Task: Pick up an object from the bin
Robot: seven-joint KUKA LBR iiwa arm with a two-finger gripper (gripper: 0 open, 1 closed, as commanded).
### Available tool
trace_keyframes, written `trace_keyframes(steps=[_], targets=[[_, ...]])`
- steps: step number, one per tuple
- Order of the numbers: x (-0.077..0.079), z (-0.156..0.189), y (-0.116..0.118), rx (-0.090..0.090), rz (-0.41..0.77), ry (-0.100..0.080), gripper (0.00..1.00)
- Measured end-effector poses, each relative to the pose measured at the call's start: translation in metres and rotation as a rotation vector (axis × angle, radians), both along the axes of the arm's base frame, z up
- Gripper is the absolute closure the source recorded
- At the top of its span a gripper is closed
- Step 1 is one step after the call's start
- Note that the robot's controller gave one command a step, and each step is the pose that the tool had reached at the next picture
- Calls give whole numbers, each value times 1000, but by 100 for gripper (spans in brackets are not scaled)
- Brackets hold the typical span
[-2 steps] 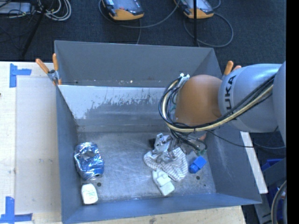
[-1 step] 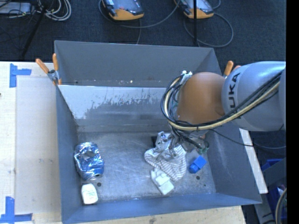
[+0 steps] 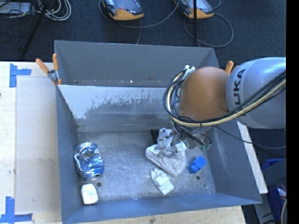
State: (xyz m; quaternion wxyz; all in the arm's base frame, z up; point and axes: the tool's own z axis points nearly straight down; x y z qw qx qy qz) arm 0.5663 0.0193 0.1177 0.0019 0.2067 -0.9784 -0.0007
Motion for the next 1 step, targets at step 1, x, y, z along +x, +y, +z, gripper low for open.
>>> trace_keyframes(steps=[1], targets=[[2,12,0,0,0,-8,100]])
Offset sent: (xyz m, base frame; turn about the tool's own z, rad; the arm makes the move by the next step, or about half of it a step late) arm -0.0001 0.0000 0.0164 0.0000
